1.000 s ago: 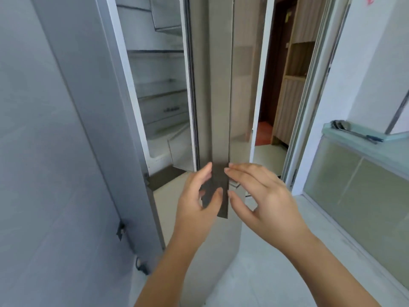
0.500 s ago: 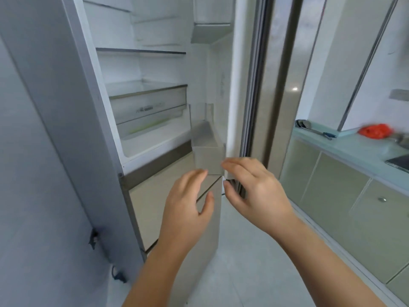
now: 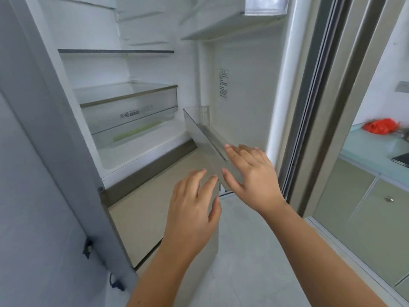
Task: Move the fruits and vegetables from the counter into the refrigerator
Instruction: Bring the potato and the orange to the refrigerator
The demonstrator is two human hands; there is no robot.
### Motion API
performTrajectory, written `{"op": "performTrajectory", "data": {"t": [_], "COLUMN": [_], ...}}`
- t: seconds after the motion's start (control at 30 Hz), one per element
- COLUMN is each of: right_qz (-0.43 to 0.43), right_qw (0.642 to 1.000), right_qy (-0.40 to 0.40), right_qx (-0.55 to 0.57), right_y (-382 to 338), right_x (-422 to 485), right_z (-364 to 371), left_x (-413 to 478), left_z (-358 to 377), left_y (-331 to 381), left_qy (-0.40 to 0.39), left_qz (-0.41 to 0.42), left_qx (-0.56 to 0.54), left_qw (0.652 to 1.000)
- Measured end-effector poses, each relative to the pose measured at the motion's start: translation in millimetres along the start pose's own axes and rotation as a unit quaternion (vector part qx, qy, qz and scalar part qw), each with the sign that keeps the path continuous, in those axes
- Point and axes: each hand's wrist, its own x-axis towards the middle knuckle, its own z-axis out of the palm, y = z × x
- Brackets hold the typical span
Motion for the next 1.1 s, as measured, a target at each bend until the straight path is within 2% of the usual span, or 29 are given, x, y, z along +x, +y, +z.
{"op": "performTrajectory", "data": {"t": [0.43, 0.7, 0.97, 1.1], "right_qz": [0.032, 0.044, 0.148, 0.186], "right_qw": [0.999, 0.998, 0.984, 0.977], "right_qy": [0.007, 0.014, -0.047, -0.069], "right_qx": [0.001, -0.032, -0.090, -0.080], "right_y": [155.3, 240.5, 304.8, 344.5], "right_x": [-19.9, -23.8, -9.3, 3.6], "right_z": [-42.1, -47.6, -26.8, -11.5], "left_x": [75.0, 124.2, 161.7, 191.2], "left_z": [107.9, 186.3, 247.7, 278.0], "left_y": [73.3, 117.8, 135.7, 134.1], "left_qy": [-0.019, -0.068, -0.115, -0.105], "left_qz": [0.065, 0.041, 0.039, 0.046], "left_qx": [-0.075, -0.044, -0.004, 0.002], "left_qw": [0.995, 0.996, 0.993, 0.993]}}
